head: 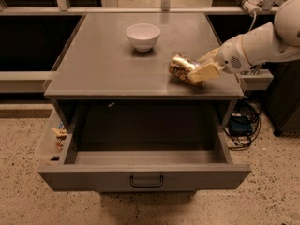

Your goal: Pick orange can from top drawer and place on counter

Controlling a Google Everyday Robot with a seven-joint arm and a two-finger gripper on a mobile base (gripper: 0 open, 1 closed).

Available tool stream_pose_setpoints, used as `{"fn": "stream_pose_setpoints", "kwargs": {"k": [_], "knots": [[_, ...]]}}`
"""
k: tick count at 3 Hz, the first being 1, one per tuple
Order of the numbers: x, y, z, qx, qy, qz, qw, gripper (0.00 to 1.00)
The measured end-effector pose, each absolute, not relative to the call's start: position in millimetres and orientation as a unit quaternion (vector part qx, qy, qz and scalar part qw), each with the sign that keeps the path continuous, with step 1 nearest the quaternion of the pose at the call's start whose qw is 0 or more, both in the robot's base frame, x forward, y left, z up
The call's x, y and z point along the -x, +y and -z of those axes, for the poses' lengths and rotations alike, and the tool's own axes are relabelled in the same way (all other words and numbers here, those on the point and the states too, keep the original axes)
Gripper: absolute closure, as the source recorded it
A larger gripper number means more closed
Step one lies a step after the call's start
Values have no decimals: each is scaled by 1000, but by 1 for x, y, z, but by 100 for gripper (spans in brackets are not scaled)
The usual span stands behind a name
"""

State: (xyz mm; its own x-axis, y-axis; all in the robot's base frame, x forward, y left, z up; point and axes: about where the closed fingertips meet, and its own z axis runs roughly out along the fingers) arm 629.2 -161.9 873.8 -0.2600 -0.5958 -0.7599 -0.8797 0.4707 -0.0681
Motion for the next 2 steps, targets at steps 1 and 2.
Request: {"fn": "stream_pose_setpoints", "kwargs": {"k": [1,2], "knots": [[-629,-162,-874,478,771,-189,376,12],[-629,-162,-874,479,771,-189,376,0]]}}
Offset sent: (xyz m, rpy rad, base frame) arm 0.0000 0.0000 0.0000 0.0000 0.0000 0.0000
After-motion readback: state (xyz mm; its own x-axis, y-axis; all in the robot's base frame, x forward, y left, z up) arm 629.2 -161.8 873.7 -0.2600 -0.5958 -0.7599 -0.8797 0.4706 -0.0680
